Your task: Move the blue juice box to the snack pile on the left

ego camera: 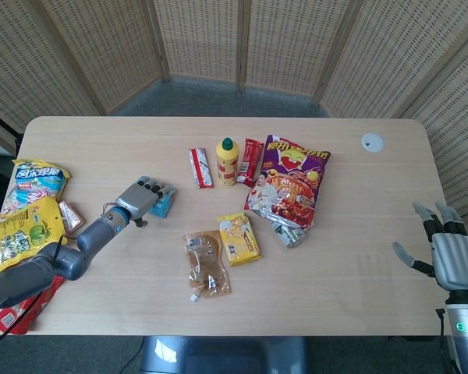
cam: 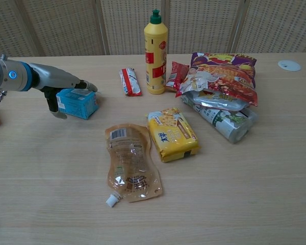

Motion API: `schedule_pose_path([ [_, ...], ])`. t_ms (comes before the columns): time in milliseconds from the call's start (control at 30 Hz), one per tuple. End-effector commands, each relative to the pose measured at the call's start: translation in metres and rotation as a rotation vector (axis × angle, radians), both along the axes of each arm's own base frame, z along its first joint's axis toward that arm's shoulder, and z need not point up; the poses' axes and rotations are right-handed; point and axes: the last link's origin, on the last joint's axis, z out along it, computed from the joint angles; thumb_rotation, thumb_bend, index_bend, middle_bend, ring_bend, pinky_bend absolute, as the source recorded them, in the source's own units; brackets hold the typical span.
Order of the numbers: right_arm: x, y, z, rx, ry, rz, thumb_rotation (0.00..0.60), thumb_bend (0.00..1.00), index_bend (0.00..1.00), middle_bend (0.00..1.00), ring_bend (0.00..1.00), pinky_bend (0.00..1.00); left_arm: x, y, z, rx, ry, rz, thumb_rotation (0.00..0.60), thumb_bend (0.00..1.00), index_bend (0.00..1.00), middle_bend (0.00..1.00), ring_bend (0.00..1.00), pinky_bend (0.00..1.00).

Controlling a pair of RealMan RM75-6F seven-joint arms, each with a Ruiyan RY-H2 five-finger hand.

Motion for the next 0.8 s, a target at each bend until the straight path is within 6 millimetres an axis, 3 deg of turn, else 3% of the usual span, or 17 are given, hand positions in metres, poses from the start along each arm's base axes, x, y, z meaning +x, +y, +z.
schedule_pose_path([
  [33, -0.001, 0.002, 0.002, -0.004, -0.003, -0.001, 0.042, 0.27, 0.1, 0.23, 0.0, 0.0, 0.0, -0.001, -0.001, 0.016, 0.012, -0.016, 0.6, 0.35, 0.0, 0.0, 0.0, 0.0],
  [133, -0.001, 0.003, 0.004, -0.012, -0.009, 0.0, 0.042, 0.27, 0.1, 0.23, 0.0, 0.0, -0.001, -0.002, -0.001, 0.033, 0.03, -0.038, 0.6, 0.4, 0.02, 0.01, 0.0, 0.0],
  [200, -0.001, 0.004, 0.004, -0.015, -0.011, 0.0, 0.041, 0.27, 0.1, 0.23, 0.0, 0.0, -0.001, -0.003, -0.001, 0.044, 0.034, -0.046, 0.6, 0.42, 0.08, 0.04, 0.02, 0.05],
  [367, -0.002, 0.005, 0.006, -0.019, -0.017, 0.003, 0.042, 0.27, 0.1, 0.23, 0.0, 0.0, -0.005, -0.006, 0.0, 0.061, 0.053, -0.05, 0.6, 0.47, 0.36, 0.28, 0.28, 0.36],
  [467, -0.003, 0.005, 0.006, -0.02, -0.022, 0.004, 0.042, 0.27, 0.1, 0.23, 0.0, 0.0, -0.008, -0.01, -0.001, 0.058, 0.068, -0.047, 0.6, 0.47, 0.44, 0.39, 0.41, 0.47],
  [600, -0.003, 0.006, 0.007, -0.022, -0.027, 0.005, 0.039, 0.27, 0.1, 0.23, 0.0, 0.0, -0.009, -0.014, -0.002, 0.06, 0.065, -0.036, 0.6, 0.47, 0.47, 0.46, 0.49, 0.55],
  [800, -0.005, 0.008, 0.007, -0.026, -0.03, 0.006, 0.041, 0.27, 0.1, 0.23, 0.0, 0.0, -0.005, -0.013, 0.007, 0.107, 0.003, 0.0, 0.6, 0.49, 0.62, 0.68, 0.69, 0.73],
])
